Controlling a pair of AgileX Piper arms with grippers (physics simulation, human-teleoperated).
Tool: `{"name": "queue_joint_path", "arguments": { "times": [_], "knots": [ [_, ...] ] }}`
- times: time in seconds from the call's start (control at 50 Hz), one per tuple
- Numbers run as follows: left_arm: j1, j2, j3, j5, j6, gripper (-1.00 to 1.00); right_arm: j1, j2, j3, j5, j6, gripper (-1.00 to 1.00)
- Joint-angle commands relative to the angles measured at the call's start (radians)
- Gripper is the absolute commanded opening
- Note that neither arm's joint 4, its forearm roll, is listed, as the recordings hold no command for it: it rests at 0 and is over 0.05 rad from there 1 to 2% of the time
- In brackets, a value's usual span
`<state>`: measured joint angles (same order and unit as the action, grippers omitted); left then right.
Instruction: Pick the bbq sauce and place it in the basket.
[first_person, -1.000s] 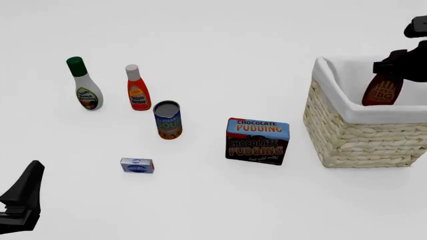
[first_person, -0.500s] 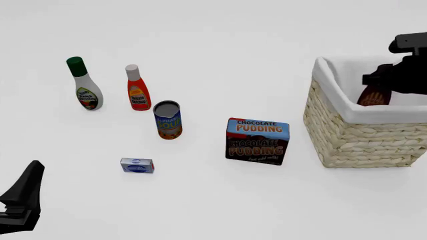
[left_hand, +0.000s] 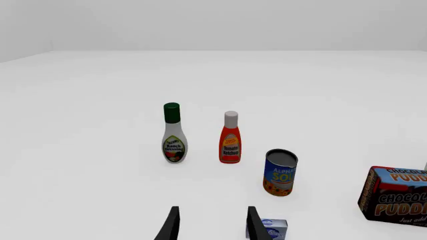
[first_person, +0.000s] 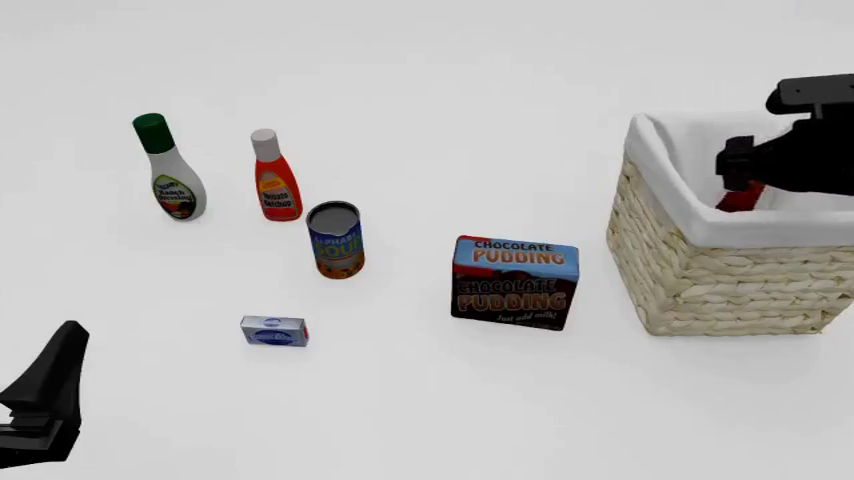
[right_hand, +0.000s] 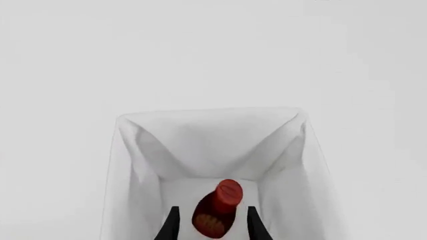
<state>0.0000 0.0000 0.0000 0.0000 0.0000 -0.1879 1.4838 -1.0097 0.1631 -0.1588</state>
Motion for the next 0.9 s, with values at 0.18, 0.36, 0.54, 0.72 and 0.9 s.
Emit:
{"name": "queue_joint_path", "arguments": {
  "times": [0.18,0.36,0.54,0.72,0.9],
  "knots": [
    [0.000,0.000,0.000,0.000,0.000,1.00,0.005,-0.020,-0.005,0.011,0.001,1.00],
    [0.000,0.000,0.000,0.000,0.000,1.00,0.009,-0.041,-0.033,0.034,-0.004,1.00],
    [0.000,0.000,0.000,0.000,0.000,1.00,0.018,-0.067,-0.070,0.065,-0.002,1.00],
    [0.000,0.000,0.000,0.000,0.000,1.00,0.035,-0.096,-0.106,0.095,-0.005,1.00],
    [0.000,0.000,0.000,0.000,0.000,1.00,0.048,-0.146,-0.128,0.127,-0.006,1.00]
  ]
}}
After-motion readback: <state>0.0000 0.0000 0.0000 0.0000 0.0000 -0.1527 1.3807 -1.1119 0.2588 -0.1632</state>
